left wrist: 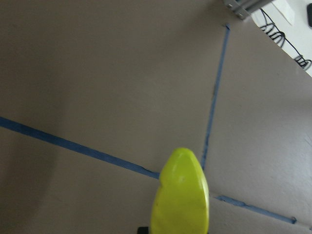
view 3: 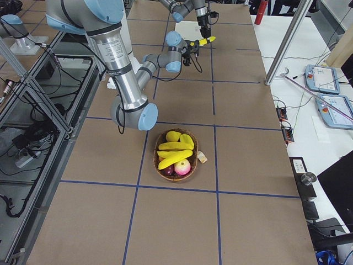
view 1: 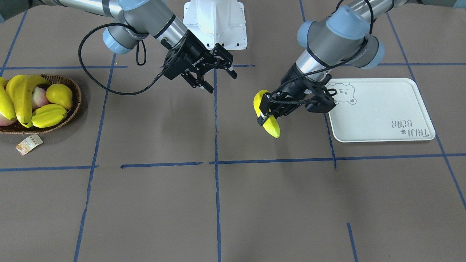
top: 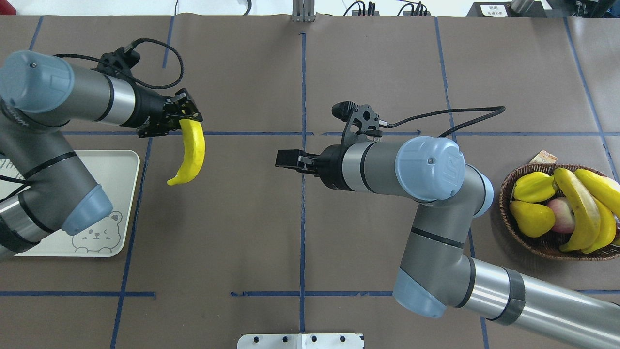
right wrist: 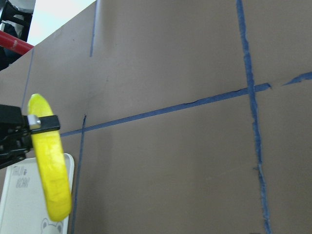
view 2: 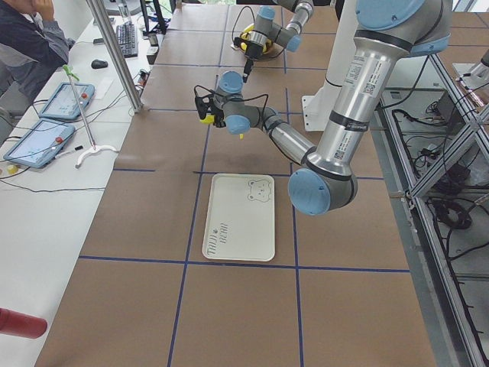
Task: Transfer all bananas from basket to plate
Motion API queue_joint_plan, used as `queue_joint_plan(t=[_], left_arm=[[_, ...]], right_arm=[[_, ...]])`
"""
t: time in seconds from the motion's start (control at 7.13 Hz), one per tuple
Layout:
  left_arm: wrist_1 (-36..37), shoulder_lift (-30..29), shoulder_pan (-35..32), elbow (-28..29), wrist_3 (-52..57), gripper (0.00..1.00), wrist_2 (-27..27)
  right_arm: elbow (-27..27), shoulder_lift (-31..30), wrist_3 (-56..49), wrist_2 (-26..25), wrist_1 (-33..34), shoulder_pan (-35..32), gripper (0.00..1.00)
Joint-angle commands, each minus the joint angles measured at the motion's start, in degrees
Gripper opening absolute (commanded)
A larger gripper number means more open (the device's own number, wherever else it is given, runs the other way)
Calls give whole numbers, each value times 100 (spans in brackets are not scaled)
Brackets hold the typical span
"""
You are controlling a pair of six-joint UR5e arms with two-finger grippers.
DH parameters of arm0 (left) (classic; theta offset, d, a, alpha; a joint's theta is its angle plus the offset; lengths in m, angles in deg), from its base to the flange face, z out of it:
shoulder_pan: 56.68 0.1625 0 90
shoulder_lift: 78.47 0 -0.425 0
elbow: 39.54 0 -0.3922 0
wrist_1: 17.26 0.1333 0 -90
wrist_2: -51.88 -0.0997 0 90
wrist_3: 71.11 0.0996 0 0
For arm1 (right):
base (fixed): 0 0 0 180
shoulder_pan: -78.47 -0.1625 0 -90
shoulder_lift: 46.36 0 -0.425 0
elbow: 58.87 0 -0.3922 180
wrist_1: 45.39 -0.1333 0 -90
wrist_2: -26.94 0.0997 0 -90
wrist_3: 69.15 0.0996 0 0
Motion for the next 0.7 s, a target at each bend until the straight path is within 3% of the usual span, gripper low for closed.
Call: queue_joint_plan(t=[0.0, 0.14, 0.28, 0.56], left_arm=[[1139, 427, -431, -466, 75, 0, 368], [1624, 968, -459, -624, 693, 0, 369], [1715, 1522, -572, -626, 1456, 0, 352], [1612, 2104, -1107, -381, 2182, 0, 360]], right_arm=[[685, -16, -61, 48, 1828, -197, 99], [906, -16, -157, 213, 2559, -372, 99], [986, -42, -532, 433, 2888, -539, 99], [1092, -314, -703, 461, 2866, -593, 99]])
